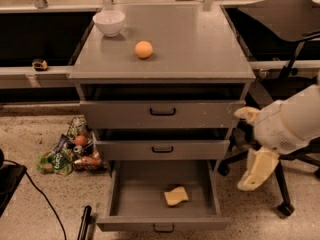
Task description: Pick sponge from bottom drawer and place on counter
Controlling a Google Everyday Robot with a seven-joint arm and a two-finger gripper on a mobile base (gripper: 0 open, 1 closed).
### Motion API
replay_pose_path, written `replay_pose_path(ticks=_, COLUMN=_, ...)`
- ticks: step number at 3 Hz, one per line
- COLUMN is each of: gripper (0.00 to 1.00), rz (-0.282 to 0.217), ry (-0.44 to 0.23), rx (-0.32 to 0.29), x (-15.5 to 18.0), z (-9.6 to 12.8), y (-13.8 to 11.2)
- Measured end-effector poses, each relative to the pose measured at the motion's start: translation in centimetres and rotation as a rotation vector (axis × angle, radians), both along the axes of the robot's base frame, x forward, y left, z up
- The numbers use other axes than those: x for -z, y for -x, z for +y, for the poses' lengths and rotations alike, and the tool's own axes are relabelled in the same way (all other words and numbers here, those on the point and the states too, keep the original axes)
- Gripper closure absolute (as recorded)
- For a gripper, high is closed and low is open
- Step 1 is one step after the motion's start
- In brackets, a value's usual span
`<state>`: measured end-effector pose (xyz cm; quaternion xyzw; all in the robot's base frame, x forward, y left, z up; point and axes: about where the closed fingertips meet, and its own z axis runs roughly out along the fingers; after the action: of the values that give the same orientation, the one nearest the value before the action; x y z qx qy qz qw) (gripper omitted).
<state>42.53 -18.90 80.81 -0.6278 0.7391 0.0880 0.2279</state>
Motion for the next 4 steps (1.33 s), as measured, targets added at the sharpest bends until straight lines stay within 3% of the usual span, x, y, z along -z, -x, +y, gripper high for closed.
replay_pose_path(ticks=2, gripper=0.0, rz=0.049, ry=-0.113, rx=-0.197, x=12.7, z=3.7, y=-0.4)
replay_pose_path(ticks=3, gripper=0.0, rz=0.121, ry=-0.21, rx=-0.239, x=19.6, z=5.6, y=0.1)
replay_pose_path(ticks=4, gripper=0.0, rz=0.121, ry=-0.21, rx=-0.239, x=19.6, z=5.6, y=0.1)
